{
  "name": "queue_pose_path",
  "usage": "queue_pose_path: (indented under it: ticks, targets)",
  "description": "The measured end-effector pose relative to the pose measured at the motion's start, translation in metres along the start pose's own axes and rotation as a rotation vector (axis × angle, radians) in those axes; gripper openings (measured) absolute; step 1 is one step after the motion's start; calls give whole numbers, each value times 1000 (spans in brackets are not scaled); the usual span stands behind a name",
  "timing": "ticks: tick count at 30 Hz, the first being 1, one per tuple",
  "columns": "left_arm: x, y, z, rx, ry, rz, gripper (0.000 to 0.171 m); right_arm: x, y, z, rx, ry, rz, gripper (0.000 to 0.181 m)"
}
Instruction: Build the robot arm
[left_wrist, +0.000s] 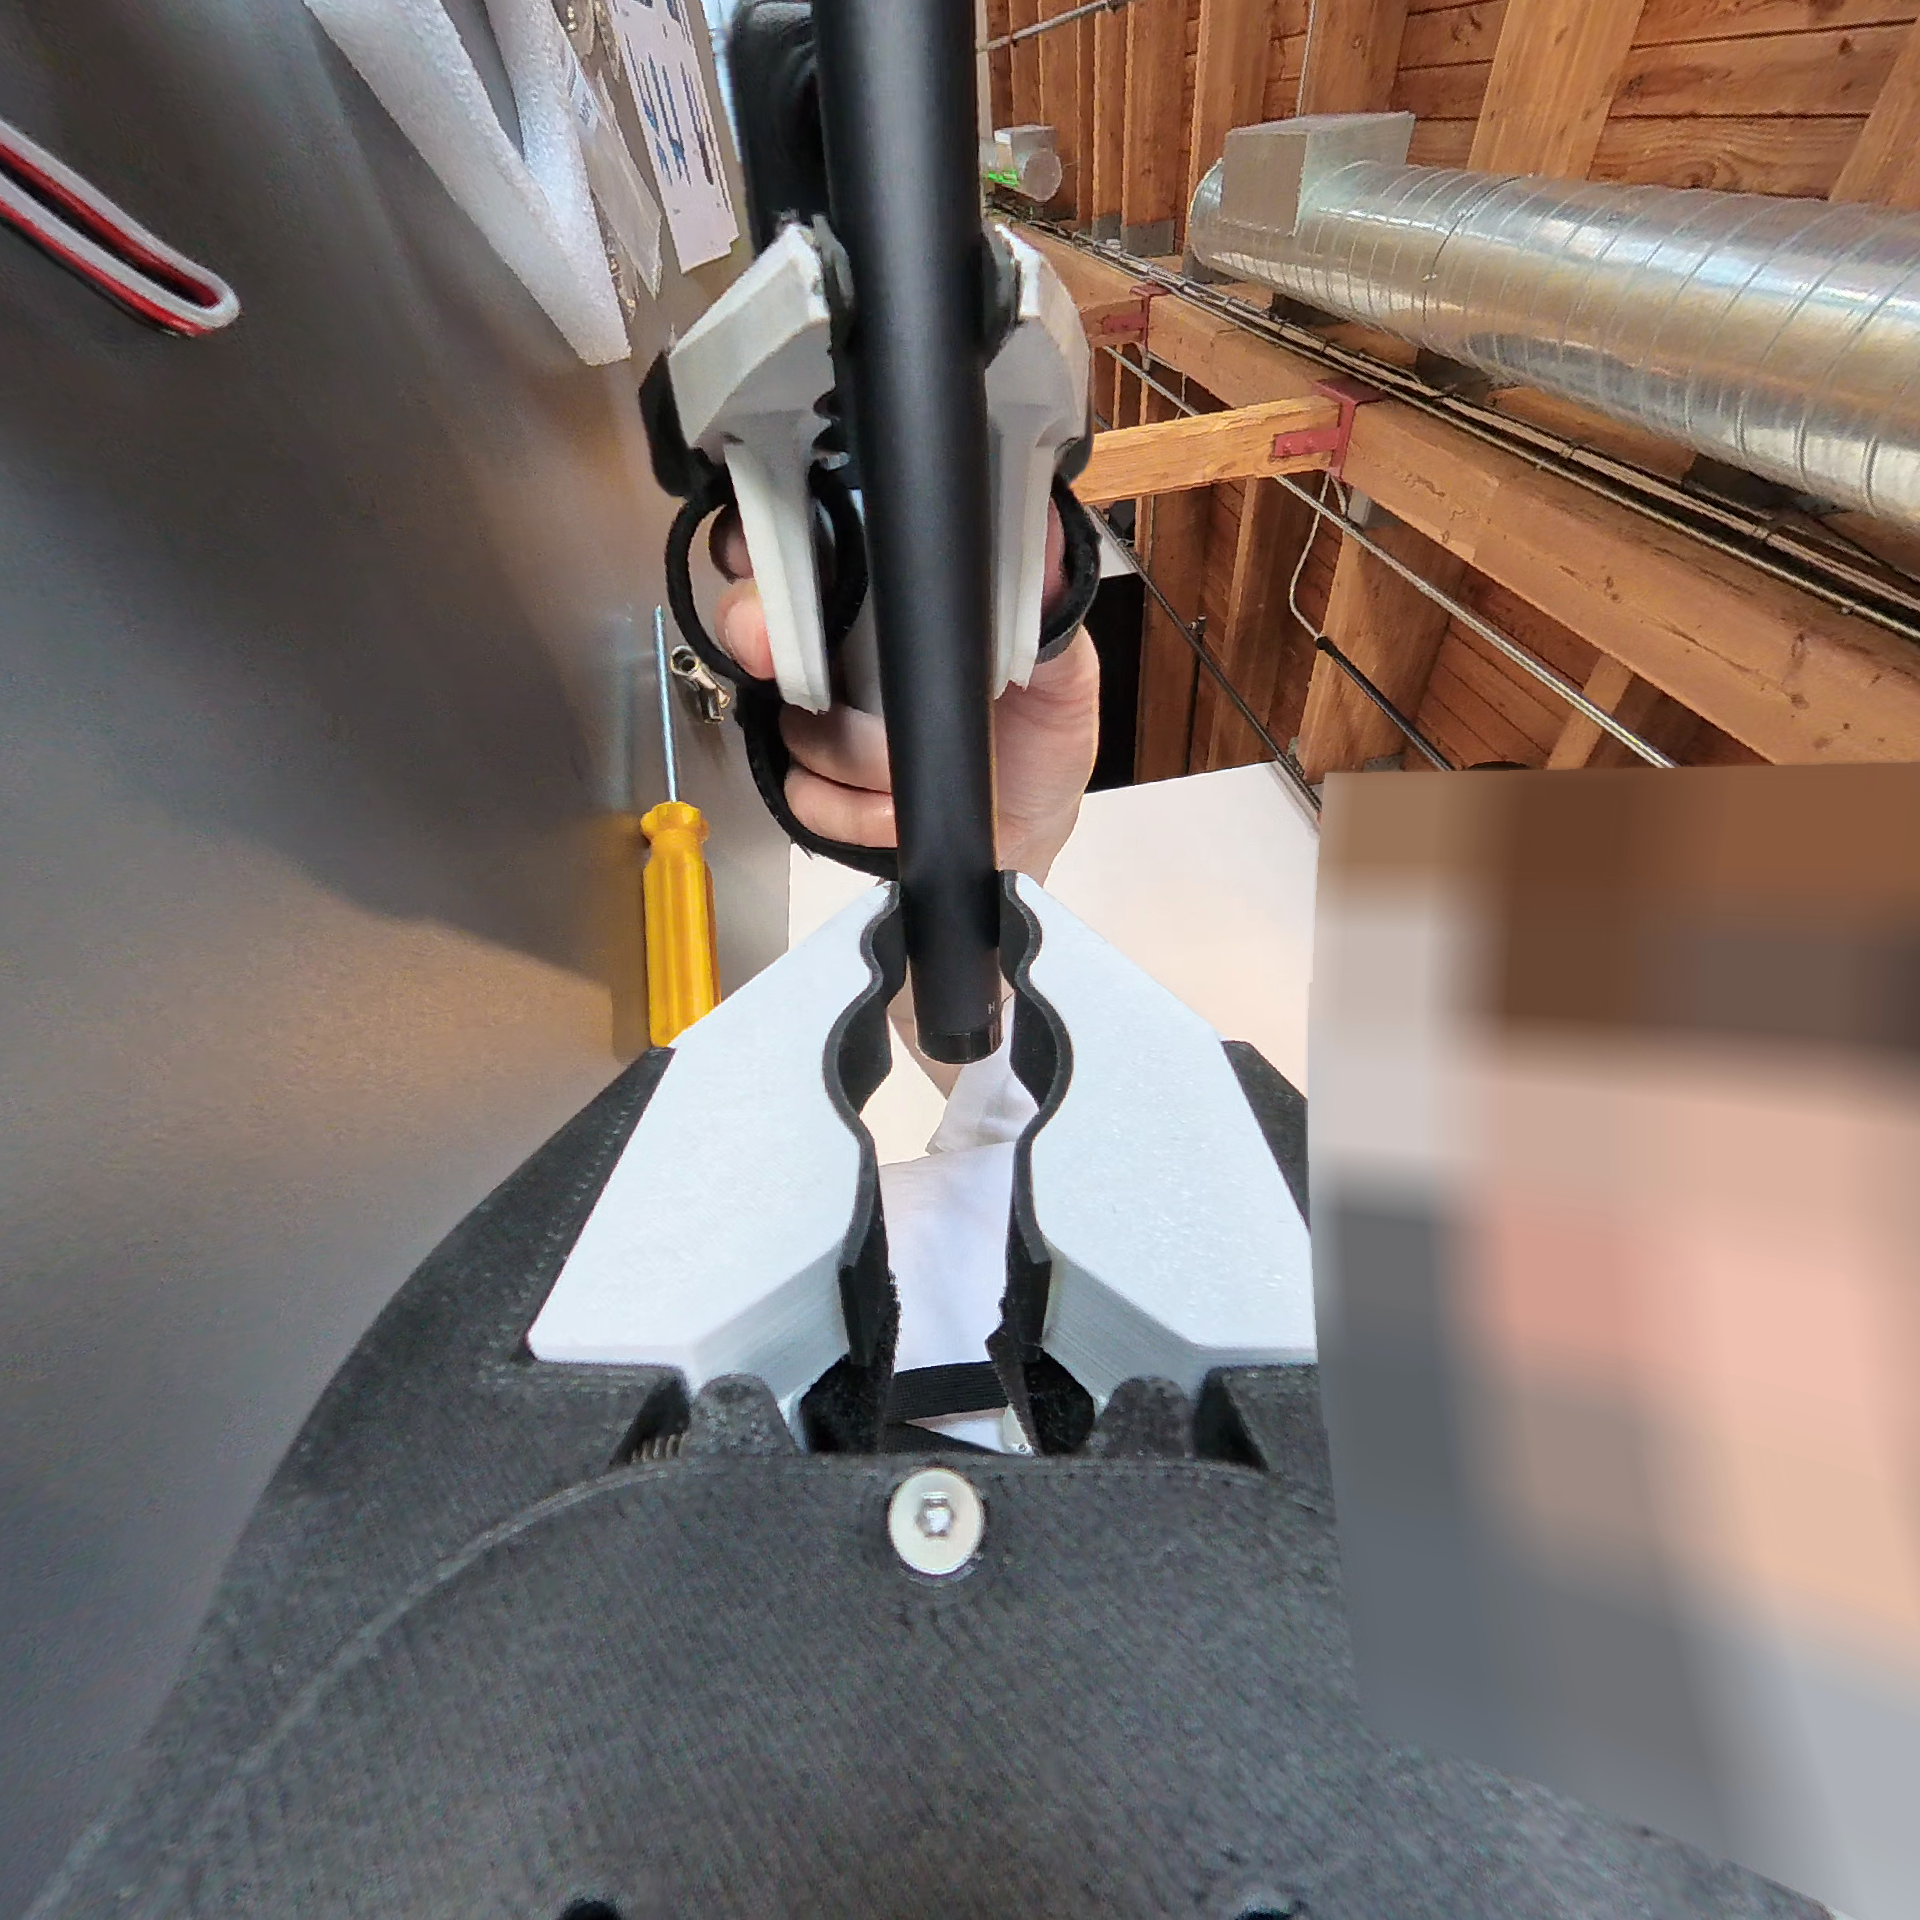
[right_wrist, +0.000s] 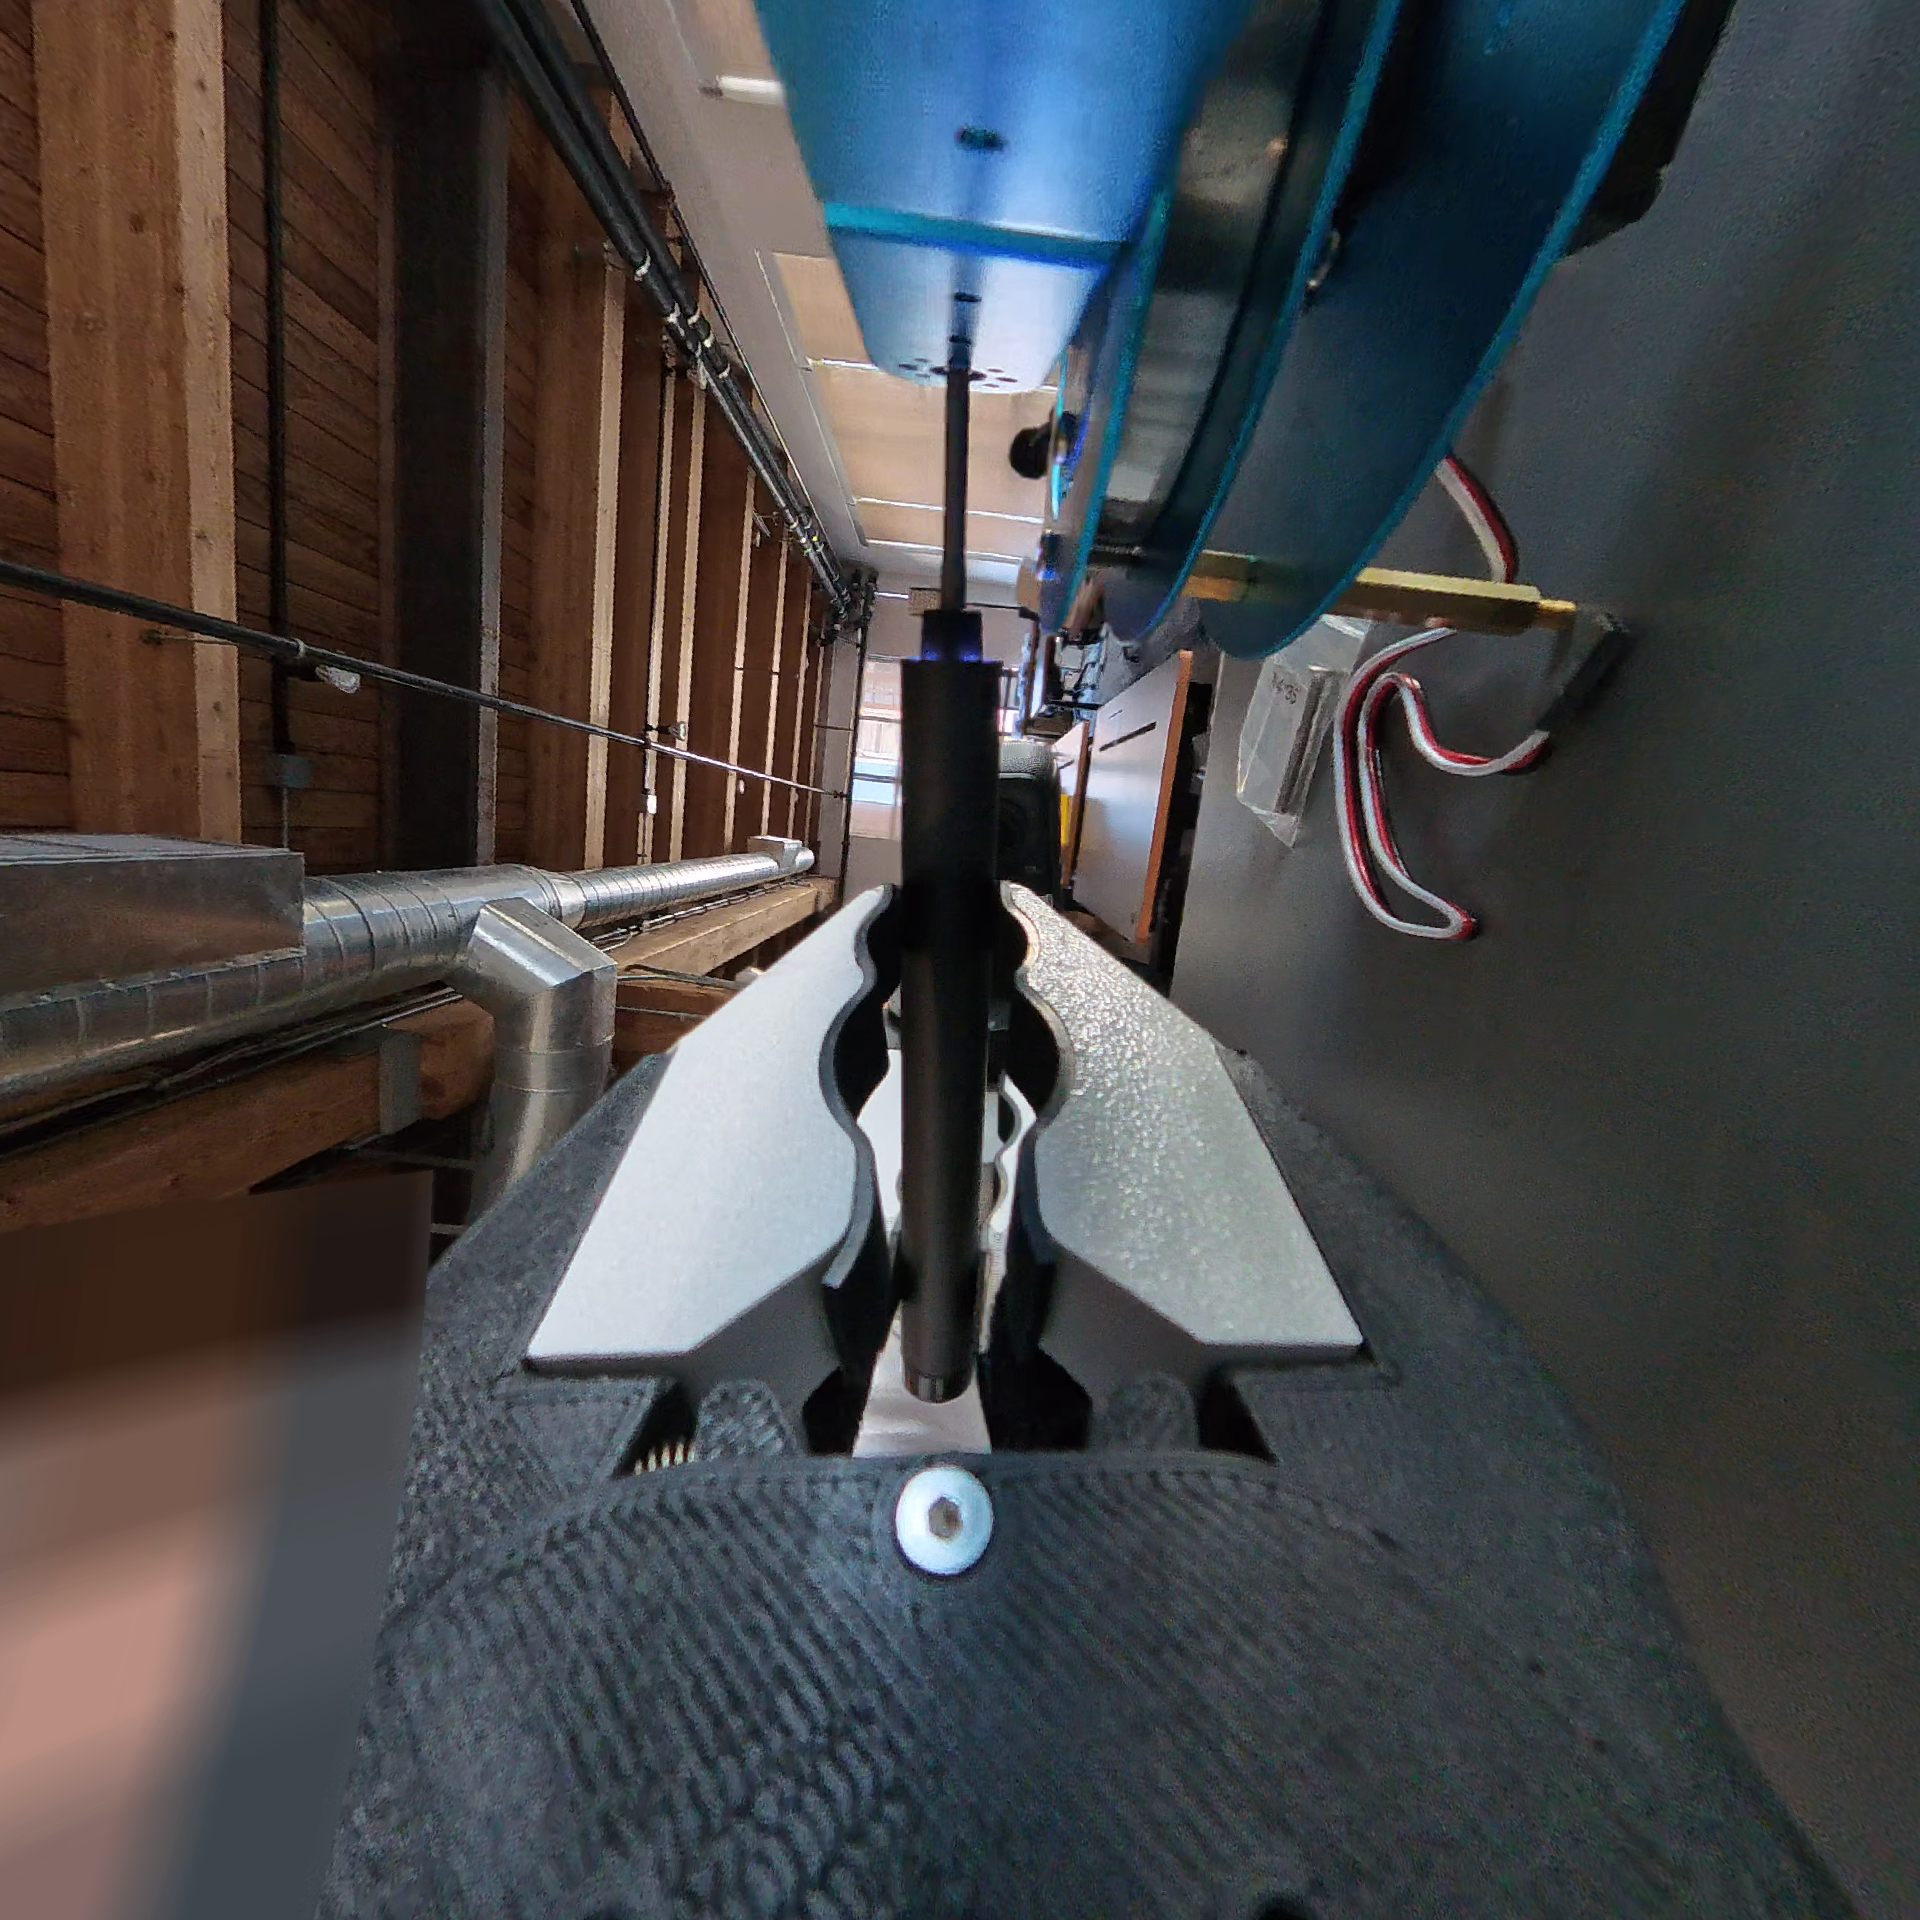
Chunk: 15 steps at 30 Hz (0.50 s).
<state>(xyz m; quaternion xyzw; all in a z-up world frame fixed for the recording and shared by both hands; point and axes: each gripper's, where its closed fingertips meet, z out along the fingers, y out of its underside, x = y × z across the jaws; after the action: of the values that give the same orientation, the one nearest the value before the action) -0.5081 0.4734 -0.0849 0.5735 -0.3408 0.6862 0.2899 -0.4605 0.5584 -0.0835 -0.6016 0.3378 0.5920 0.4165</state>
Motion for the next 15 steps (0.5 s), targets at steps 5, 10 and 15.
queue_pose_path:
  ticks: [5, 10, 15]
  targets:
    - [1, -1, 1, -1, 11, -5, 15, -2, -2, 0, 13, -23, 6, 17]
    - [1, -2, 0, 1, 13, -9, 15, -1, -2, 0, 19, -36, 18, 15]
    - [1, -2, 0, 1, 13, -8, 15, -1, -2, 0, 15, -36, 26, 15]
